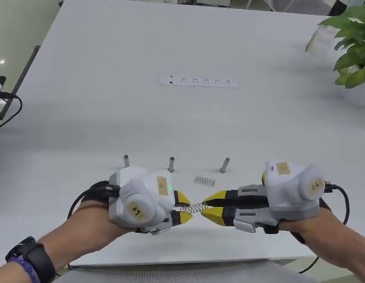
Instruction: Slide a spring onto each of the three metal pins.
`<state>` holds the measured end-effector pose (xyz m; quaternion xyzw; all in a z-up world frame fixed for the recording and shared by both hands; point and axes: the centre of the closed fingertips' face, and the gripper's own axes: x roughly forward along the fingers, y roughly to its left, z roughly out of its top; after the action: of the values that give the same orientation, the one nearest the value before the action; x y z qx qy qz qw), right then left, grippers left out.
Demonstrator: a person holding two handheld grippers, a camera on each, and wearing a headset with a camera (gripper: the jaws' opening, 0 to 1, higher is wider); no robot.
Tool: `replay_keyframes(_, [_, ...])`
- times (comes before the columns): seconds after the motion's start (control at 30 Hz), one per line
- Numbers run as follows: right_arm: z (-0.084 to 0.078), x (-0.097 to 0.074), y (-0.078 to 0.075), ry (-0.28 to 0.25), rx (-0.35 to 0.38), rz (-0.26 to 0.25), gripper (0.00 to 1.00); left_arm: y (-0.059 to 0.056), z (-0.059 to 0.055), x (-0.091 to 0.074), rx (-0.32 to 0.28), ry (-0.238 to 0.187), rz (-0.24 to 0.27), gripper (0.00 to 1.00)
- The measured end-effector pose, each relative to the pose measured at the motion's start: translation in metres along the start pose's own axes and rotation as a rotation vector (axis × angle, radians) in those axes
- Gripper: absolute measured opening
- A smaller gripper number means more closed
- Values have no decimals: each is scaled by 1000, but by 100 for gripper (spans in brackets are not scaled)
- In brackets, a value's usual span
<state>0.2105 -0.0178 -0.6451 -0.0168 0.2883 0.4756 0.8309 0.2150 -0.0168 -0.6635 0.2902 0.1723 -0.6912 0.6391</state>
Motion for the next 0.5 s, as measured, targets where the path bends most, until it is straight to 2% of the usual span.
replay_keyframes(0.5, [11,3,2,80,-104,25,9,0,10,12,-21,-44,-12,2])
